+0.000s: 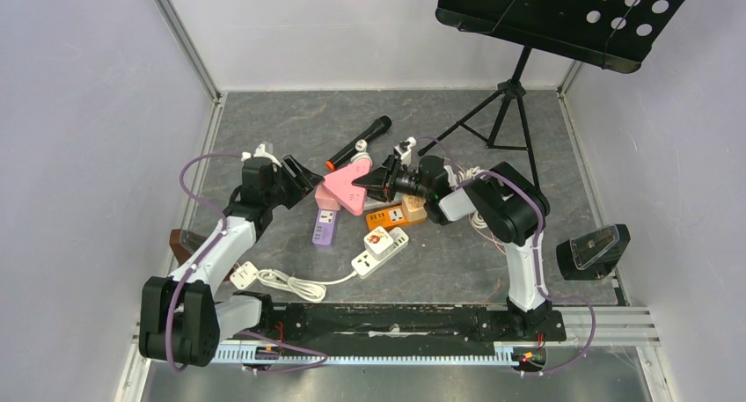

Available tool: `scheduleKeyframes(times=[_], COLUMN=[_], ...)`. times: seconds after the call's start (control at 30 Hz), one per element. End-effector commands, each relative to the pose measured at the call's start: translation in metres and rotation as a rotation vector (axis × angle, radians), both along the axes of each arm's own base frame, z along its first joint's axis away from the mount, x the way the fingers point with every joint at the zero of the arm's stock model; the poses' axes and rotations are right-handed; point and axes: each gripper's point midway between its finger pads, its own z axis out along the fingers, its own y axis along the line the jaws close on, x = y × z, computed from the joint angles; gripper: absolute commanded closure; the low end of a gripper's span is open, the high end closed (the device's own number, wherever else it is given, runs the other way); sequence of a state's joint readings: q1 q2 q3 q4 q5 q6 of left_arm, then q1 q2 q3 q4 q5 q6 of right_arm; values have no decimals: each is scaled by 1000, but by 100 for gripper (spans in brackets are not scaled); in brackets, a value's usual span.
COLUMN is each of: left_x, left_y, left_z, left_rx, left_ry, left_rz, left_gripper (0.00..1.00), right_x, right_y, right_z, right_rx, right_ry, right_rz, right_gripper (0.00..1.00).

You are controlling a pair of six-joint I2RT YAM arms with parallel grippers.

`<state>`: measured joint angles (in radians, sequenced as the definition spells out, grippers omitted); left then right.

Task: Insert the plug
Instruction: Insert the plug into the socket.

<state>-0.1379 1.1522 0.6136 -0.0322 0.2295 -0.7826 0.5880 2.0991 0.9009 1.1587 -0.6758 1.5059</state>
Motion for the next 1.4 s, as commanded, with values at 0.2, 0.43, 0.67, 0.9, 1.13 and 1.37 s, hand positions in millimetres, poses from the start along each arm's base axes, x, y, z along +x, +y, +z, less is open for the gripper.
scheduleKeyframes(times=[0.2, 0.43, 0.67, 0.9, 1.13, 1.37], left_x=[-33, -49, -60, -43, -40, -33], left_y=[-7, -1, 3, 3, 2, 2], left_z=[-63, -91, -110, -83, -77, -51], left_rx=[86, 84, 94, 110, 109, 102], left_ry=[177, 258, 303, 239, 227, 174], left_rz=[-24, 14, 30, 29, 27, 30], left_gripper=[32, 54, 69, 67, 67, 65], right_x=[2, -1, 0, 26, 28, 12], right_y=[-3, -16, -21, -8, -6, -16], right_z=[-46, -79, -90, -37, 7, 24], right_rx=[-272, -412, -472, -416, -344, -322], right_ry=[28, 105, 137, -11, -141, -193], right_rz=[7, -13, -34, -60, -66, -60], right_gripper=[100, 100, 99, 50, 29, 22])
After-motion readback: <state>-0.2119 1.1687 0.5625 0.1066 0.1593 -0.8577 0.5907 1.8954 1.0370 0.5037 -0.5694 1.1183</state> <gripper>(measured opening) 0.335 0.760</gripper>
